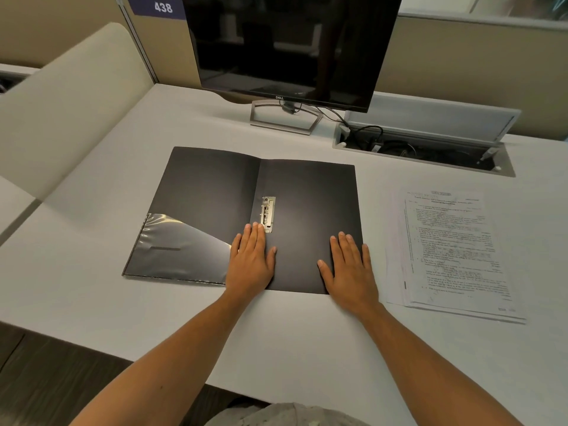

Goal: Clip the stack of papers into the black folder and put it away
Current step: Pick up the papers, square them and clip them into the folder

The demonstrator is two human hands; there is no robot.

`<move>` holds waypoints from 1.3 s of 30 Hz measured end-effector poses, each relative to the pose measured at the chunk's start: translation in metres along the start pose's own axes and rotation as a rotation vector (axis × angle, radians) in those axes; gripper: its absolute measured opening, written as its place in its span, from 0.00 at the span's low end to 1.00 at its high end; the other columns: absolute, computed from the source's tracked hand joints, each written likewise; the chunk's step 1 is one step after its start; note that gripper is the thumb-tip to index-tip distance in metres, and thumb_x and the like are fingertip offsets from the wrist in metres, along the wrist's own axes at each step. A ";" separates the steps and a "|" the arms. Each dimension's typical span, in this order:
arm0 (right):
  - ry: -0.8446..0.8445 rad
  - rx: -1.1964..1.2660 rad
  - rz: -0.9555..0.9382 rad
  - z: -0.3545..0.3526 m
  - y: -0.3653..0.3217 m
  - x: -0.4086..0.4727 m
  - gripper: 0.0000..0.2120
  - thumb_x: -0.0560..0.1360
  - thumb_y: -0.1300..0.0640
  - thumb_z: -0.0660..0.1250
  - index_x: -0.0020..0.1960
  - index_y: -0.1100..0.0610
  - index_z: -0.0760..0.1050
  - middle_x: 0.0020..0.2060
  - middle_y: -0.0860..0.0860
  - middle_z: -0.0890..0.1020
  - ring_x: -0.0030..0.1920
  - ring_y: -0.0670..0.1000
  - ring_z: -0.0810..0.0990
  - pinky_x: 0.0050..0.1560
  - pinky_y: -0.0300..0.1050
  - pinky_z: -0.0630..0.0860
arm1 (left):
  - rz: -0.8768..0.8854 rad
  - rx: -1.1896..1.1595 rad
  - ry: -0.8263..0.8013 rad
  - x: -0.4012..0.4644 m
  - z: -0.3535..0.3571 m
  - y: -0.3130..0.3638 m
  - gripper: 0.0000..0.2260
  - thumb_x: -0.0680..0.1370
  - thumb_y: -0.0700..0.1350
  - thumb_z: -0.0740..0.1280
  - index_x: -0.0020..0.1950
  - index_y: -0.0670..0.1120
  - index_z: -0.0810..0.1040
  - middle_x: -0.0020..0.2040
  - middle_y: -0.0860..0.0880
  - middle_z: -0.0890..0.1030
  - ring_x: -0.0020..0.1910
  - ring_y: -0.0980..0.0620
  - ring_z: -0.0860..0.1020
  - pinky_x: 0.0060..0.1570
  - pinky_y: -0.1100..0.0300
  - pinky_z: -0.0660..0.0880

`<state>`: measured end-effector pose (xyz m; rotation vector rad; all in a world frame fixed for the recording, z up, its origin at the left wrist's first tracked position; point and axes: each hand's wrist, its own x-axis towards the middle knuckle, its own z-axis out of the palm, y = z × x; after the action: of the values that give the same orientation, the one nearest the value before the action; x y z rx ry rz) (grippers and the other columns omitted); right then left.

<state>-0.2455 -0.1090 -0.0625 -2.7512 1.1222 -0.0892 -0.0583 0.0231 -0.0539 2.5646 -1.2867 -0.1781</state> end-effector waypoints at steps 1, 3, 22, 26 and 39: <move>0.000 0.002 0.000 0.000 0.000 0.000 0.35 0.77 0.35 0.39 0.78 0.54 0.51 0.78 0.53 0.55 0.78 0.55 0.50 0.76 0.54 0.42 | 0.001 0.002 -0.002 0.000 0.000 0.000 0.33 0.79 0.60 0.40 0.78 0.43 0.54 0.79 0.45 0.57 0.78 0.47 0.52 0.76 0.50 0.48; 0.000 0.003 -0.001 0.000 -0.001 0.000 0.36 0.77 0.35 0.38 0.78 0.54 0.51 0.78 0.53 0.55 0.78 0.55 0.50 0.76 0.55 0.42 | 0.004 -0.002 -0.009 0.001 0.001 -0.002 0.33 0.79 0.60 0.39 0.78 0.44 0.53 0.79 0.45 0.56 0.78 0.47 0.51 0.77 0.51 0.47; -0.007 -0.019 -0.002 0.002 0.000 0.000 0.34 0.78 0.36 0.40 0.78 0.55 0.50 0.78 0.53 0.55 0.78 0.55 0.50 0.76 0.56 0.44 | -0.012 -0.131 -0.003 0.006 -0.001 -0.003 0.32 0.80 0.62 0.53 0.78 0.44 0.55 0.78 0.45 0.60 0.78 0.45 0.55 0.76 0.51 0.48; -0.006 -0.019 -0.002 0.001 0.000 -0.001 0.34 0.78 0.36 0.39 0.78 0.54 0.50 0.78 0.53 0.55 0.78 0.55 0.50 0.76 0.56 0.44 | -0.006 -0.195 0.063 0.009 -0.004 -0.004 0.28 0.81 0.58 0.56 0.75 0.42 0.61 0.73 0.43 0.68 0.73 0.42 0.64 0.74 0.48 0.57; 0.001 -0.009 0.001 0.001 0.000 0.000 0.34 0.79 0.36 0.42 0.78 0.54 0.51 0.78 0.53 0.56 0.78 0.54 0.50 0.76 0.56 0.45 | 0.098 -0.286 0.316 0.053 -0.045 -0.005 0.11 0.80 0.42 0.62 0.41 0.41 0.80 0.35 0.44 0.82 0.31 0.50 0.72 0.34 0.58 0.66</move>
<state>-0.2454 -0.1090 -0.0638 -2.7587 1.1270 -0.0849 -0.0124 -0.0081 -0.0114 2.1794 -1.1691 0.0581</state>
